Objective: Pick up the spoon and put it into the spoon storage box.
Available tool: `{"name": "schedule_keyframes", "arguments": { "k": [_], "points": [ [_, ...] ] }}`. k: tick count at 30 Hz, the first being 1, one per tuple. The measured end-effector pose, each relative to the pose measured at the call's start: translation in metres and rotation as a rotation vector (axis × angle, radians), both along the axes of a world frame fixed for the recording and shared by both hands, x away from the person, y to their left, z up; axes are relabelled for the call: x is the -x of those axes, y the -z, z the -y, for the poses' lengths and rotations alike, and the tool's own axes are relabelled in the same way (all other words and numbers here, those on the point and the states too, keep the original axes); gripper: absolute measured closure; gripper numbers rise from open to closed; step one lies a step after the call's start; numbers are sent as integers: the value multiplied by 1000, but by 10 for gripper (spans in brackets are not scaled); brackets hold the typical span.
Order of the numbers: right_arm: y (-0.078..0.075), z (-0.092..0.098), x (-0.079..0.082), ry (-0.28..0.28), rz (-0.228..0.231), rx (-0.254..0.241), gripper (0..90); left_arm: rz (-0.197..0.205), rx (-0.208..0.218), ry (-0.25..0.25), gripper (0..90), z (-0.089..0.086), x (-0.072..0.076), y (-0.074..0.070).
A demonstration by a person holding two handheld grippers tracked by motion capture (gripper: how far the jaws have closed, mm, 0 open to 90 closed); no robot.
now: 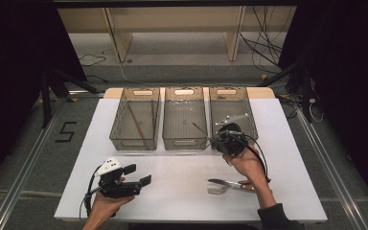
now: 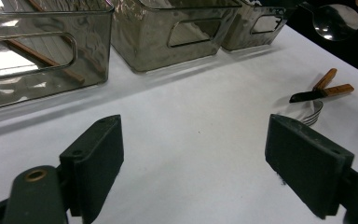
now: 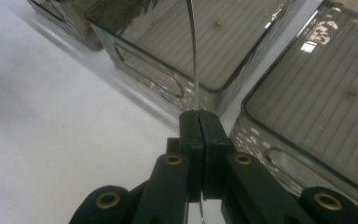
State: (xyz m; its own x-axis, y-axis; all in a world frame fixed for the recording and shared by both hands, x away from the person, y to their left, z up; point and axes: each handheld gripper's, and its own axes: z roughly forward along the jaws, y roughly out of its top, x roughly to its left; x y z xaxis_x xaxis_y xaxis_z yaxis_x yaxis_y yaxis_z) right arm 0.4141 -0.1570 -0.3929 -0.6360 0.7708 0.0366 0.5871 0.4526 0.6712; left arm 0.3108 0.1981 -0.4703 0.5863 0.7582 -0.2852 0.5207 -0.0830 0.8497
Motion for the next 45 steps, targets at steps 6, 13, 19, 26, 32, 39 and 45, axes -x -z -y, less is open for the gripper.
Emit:
{"name": "schedule_keyframes", "arguments": {
  "k": [6, 13, 19, 26, 32, 39, 45],
  "points": [
    [-7, -10, -13, 5, 15, -9, 900, 3, -3, 2, 190, 1, 1, 4],
    [-16, -19, -28, 20, 25, -29, 900, 10, 7, 8, 190, 2, 4, 5],
    [-19, -24, -42, 29, 15, -49, 900, 8, 8, 14, 189, 5, 6, 6],
    [-21, -31, -57, 53, 8, -46, 900, 13, 0, 22, 189, 6, 7, 6],
    [-19, -41, -69, 69, -2, -45, 900, 12, -3, 23, 189, 7, 8, 7],
    [-18, -51, -84, 88, -14, -57, 900, 15, -3, 22, 189, 7, 8, 7],
    [-17, -57, -93, 99, -13, -56, 900, 22, 3, 14, 189, 5, 8, 6]
  ]
}}
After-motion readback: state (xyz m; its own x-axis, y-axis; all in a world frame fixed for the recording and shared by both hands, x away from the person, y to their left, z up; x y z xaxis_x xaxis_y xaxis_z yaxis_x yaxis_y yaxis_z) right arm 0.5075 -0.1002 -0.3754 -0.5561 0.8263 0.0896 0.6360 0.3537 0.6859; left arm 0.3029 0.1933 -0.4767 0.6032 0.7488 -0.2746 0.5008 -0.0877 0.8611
